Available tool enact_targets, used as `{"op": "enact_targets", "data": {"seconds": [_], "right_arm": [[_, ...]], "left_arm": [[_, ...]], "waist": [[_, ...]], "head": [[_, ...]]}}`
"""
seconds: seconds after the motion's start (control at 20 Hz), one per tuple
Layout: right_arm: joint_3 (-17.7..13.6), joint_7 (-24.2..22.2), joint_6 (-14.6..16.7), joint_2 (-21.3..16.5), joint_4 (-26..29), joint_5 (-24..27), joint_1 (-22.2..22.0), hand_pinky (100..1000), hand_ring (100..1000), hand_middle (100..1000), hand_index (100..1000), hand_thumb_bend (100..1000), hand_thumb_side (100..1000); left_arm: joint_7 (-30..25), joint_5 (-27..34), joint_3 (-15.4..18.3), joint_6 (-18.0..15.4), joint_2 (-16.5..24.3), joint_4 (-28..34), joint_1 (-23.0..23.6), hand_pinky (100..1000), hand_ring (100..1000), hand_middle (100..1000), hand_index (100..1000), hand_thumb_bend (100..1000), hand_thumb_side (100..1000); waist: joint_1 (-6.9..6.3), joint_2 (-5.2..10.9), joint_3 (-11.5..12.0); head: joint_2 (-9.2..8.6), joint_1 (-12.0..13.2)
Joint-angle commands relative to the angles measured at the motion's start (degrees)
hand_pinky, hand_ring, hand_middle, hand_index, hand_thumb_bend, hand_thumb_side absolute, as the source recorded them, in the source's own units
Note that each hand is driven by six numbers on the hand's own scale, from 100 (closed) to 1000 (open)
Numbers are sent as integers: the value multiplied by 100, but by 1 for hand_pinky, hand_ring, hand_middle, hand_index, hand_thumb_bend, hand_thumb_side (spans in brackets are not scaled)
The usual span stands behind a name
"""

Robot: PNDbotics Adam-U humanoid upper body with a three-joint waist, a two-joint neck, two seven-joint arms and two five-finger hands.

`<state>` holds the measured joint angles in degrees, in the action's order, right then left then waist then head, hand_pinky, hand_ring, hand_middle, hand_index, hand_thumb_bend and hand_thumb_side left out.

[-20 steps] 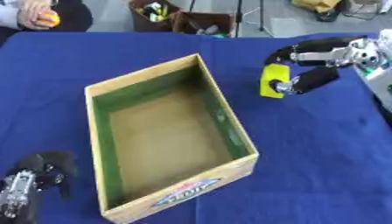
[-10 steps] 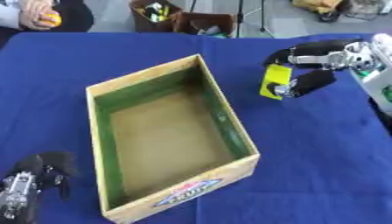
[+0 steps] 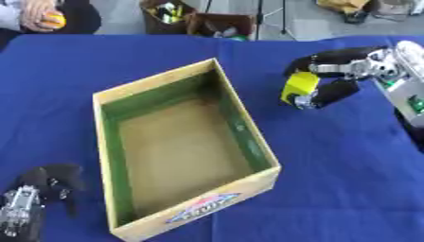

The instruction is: Pick up objects on the table and place them in the box.

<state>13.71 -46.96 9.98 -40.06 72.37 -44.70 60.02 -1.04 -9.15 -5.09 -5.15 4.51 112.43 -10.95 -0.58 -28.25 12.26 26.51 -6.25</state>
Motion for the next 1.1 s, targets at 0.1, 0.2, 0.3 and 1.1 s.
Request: {"op": "enact_targets", "data": {"seconds": [0.1, 0.2, 0.3, 1.1], "right_arm": [[-22, 74, -1, -58, -3, -97, 97, 843, 819, 951, 1000, 111, 722], [-29, 132, -11, -50, -8, -92, 92, 816, 784, 951, 1000, 100, 688], [-32, 199, -26, -47, -8, -80, 88, 802, 761, 945, 1000, 100, 652], [-16, 918, -425, -23, 47, 206, 94, 596, 541, 786, 1000, 100, 231]], "left_arm": [[-15, -5, -16, -5, 34, 66, -17, 252, 502, 460, 644, 100, 1000], [-15, 0, -16, -2, 33, 65, -16, 252, 503, 460, 644, 100, 1000], [-17, 3, -15, -2, 34, 65, -14, 253, 503, 460, 644, 100, 1000], [-47, -7, -17, 2, 36, 54, -9, 258, 507, 464, 645, 100, 1000]], "waist": [[0, 118, -3], [-2, 119, -5], [-3, 122, -7], [-12, 146, -47]], "head": [[-86, -19], [-85, -18], [-84, -21], [-92, -36]]}}
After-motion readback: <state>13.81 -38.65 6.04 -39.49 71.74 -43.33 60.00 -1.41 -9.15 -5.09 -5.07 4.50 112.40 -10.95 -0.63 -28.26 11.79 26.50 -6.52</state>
